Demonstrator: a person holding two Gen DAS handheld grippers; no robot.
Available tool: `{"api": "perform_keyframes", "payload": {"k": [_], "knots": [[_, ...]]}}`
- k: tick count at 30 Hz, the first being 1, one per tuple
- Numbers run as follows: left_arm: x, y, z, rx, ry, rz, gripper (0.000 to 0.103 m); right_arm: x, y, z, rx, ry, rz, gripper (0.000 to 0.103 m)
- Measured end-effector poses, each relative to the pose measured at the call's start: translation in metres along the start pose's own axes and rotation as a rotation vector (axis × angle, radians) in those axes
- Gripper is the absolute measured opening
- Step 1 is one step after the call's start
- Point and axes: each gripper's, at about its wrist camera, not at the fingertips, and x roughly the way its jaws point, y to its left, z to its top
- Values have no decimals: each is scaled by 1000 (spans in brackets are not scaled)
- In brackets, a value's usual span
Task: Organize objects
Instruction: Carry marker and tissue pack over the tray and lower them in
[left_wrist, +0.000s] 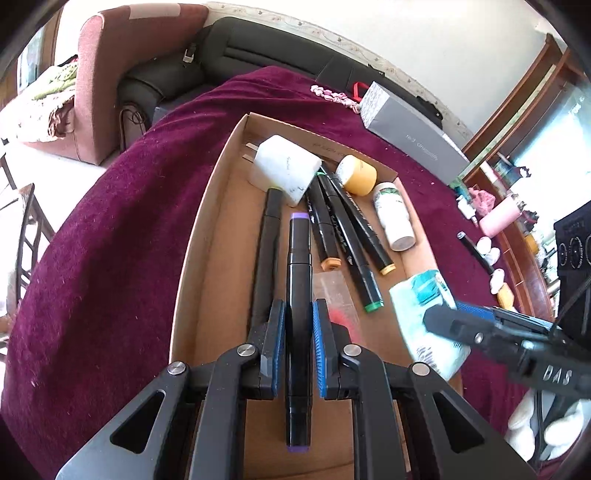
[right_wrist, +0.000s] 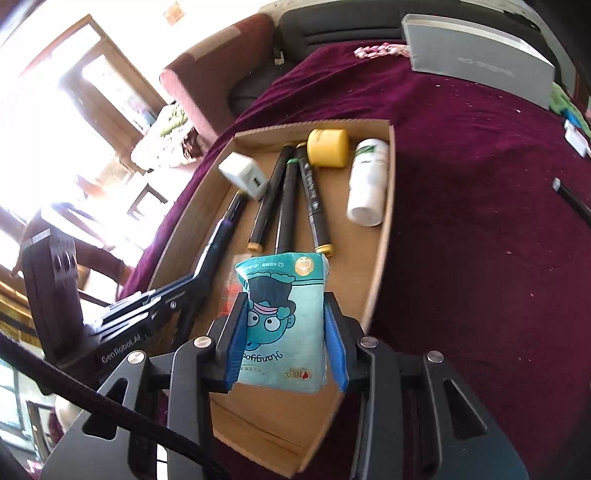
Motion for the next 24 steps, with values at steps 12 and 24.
{"api": "perform_keyframes", "payload": {"k": [12, 24], "knots": [[-4, 5, 12, -20, -46, -17, 12, 20, 14, -8, -56, 41, -94, 36], [-31, 23, 5, -136, -124, -71, 41, 28, 12, -11, -38, 38, -116, 48]]}}
